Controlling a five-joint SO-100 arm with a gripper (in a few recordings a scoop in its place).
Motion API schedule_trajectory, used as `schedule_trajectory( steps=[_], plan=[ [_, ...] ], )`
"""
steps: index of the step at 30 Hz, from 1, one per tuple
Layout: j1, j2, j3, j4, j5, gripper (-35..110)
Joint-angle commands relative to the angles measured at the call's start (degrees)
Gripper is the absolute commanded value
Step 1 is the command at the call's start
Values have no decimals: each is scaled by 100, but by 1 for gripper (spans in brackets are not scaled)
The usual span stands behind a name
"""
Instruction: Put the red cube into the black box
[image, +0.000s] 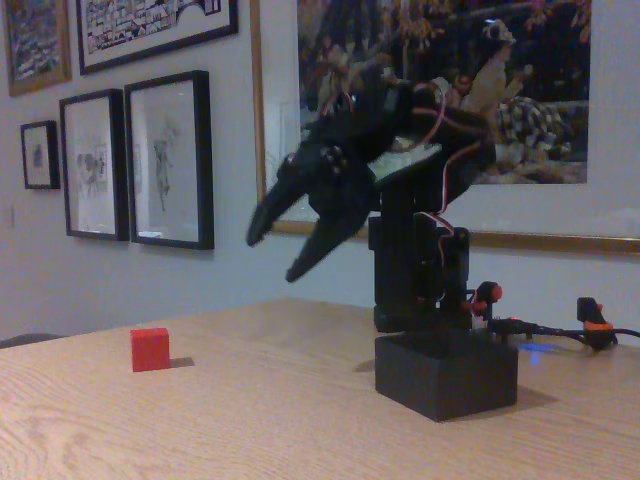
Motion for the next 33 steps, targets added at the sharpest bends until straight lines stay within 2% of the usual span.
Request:
schedule_trajectory(
  steps=[1, 11, 21, 33],
  plan=[
    [-475, -1099, -633, -176, -316, 22],
    [-1740, -3331, -2109, -352, -1213, 25],
    [-1740, -4737, -2839, -536, -1169, 29],
    [-1995, -5511, -3146, -809, -1090, 28]
  ],
)
